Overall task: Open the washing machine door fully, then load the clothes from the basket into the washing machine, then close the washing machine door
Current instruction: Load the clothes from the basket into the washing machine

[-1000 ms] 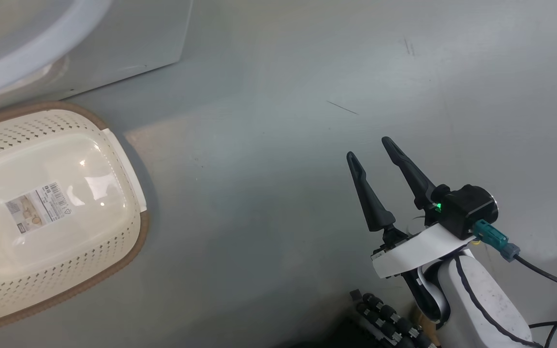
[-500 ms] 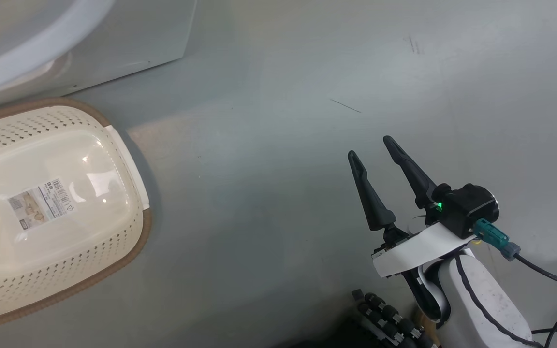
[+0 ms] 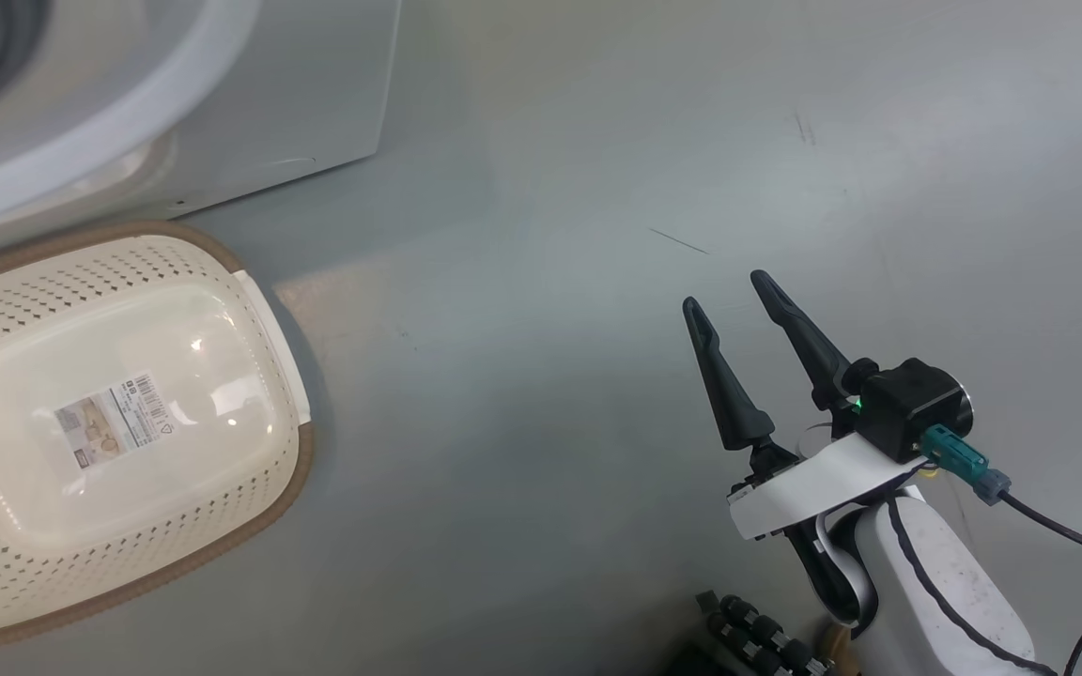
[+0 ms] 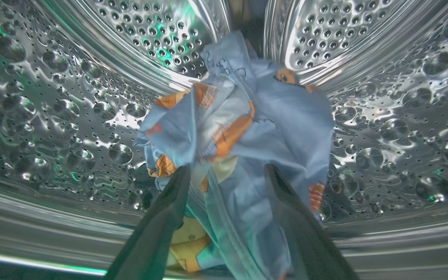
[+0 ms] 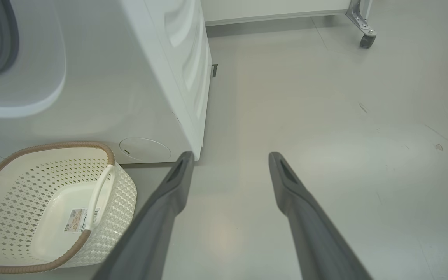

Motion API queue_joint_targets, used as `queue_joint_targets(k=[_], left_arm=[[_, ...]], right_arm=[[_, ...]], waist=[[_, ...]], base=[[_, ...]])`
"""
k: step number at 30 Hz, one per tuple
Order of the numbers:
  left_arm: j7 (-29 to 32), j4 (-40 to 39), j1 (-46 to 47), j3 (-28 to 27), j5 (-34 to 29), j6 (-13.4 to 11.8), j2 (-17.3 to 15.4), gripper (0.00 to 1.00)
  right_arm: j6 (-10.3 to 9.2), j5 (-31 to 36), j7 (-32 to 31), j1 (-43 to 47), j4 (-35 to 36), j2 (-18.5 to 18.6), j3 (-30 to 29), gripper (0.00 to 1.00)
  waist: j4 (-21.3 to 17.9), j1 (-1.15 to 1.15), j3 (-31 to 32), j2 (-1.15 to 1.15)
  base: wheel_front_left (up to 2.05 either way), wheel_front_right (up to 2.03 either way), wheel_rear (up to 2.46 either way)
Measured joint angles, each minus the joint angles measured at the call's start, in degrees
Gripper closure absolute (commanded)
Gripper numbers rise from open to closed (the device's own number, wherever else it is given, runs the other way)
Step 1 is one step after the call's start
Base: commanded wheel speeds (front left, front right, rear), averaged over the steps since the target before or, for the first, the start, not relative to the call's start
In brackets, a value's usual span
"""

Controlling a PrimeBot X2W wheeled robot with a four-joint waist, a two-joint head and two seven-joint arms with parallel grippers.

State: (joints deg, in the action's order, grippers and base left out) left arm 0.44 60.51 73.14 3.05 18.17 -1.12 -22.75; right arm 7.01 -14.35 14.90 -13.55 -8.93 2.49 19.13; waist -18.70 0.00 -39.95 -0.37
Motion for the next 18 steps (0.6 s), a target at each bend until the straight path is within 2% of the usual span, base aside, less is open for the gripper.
queue_joint_targets(k=[13, 18], left_arm=[[1.54, 3.55, -0.3, 0.57, 0.05, -0.43, 3.31, 0.0], [0.64, 4.23, -0.77, -0.83, 1.74, -0.44, 5.19, 0.0]], right_arm=[[0.0, 0.88, 0.0, 0.1, -0.74, 0.03, -1.54, 0.0], [0.0, 1.33, 0.0, 0.12, -1.04, 0.03, -1.94, 0.0]], waist=[[1.56, 0.0, 3.63, 0.0], [2.45, 0.0, 4.88, 0.0]], base=[[0.0, 0.0, 0.0], [0.0, 0.0, 0.0]])
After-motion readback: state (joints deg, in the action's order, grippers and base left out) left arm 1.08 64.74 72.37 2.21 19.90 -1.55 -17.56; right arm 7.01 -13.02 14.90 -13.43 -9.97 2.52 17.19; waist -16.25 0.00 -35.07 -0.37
